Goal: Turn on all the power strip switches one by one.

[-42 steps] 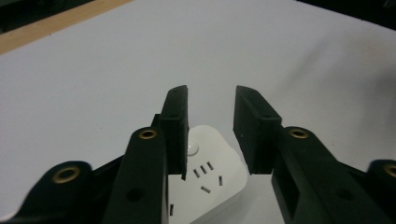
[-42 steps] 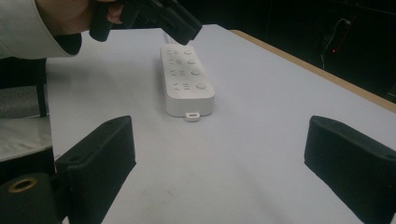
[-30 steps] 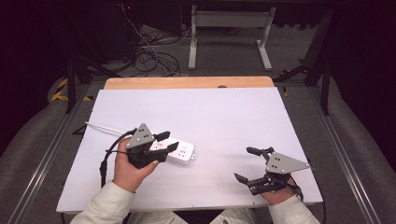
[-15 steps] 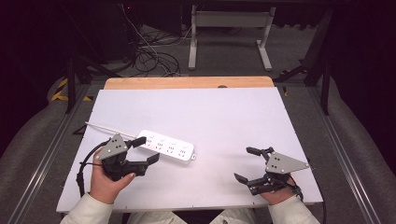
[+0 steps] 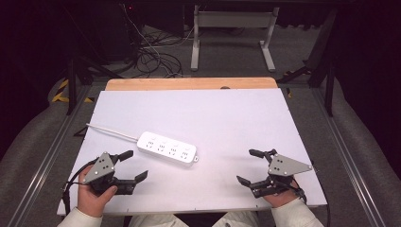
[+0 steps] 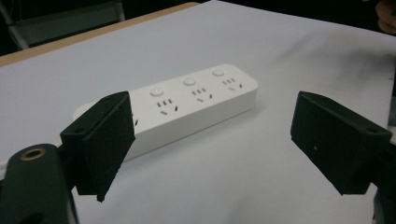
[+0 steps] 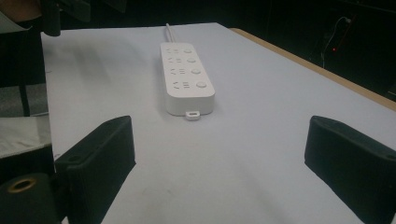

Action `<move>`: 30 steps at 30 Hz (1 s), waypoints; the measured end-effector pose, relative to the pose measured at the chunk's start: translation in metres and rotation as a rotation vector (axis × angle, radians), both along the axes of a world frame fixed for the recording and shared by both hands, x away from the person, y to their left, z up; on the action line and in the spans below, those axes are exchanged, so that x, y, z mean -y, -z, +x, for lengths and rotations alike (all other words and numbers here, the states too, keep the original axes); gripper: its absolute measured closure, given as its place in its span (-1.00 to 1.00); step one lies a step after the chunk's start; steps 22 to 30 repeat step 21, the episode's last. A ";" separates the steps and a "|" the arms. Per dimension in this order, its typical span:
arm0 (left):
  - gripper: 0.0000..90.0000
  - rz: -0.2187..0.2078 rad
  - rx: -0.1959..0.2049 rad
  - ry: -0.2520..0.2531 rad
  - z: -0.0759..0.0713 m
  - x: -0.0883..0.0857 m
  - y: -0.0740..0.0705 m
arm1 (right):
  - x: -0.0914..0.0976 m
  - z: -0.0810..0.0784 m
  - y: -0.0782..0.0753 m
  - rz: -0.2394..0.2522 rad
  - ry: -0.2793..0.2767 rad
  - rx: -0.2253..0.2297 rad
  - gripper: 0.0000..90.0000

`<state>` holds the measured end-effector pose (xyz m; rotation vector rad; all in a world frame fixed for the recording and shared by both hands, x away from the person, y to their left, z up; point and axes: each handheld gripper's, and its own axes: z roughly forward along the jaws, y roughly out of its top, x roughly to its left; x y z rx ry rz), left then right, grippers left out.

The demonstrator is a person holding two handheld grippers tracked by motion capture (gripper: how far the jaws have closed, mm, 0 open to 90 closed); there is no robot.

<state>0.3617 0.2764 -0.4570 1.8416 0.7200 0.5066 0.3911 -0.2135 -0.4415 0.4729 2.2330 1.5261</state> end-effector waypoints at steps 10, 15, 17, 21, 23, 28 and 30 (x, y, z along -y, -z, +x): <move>-0.68 0.016 -0.023 -0.040 -0.005 -0.012 0.024 | 0.001 0.002 0.001 -0.008 0.003 -0.005 -0.80; -0.67 0.031 0.035 -0.053 -0.004 -0.009 0.024 | 0.001 0.004 0.003 -0.009 -0.007 -0.024 -0.81; -0.66 0.044 0.052 -0.069 -0.004 -0.006 0.022 | 0.001 0.005 0.003 -0.009 -0.006 -0.030 -0.81; -0.69 -0.030 -0.010 -0.066 -0.005 -0.005 0.021 | 0.002 0.007 0.004 -0.003 -0.001 -0.053 -0.83; -0.69 -0.030 -0.010 -0.066 -0.005 -0.005 0.021 | 0.002 0.007 0.004 -0.003 -0.001 -0.053 -0.83; -0.69 -0.030 -0.010 -0.066 -0.005 -0.005 0.021 | 0.002 0.007 0.004 -0.003 -0.001 -0.053 -0.83; -0.69 -0.030 -0.010 -0.066 -0.005 -0.005 0.021 | 0.002 0.007 0.004 -0.003 -0.001 -0.053 -0.83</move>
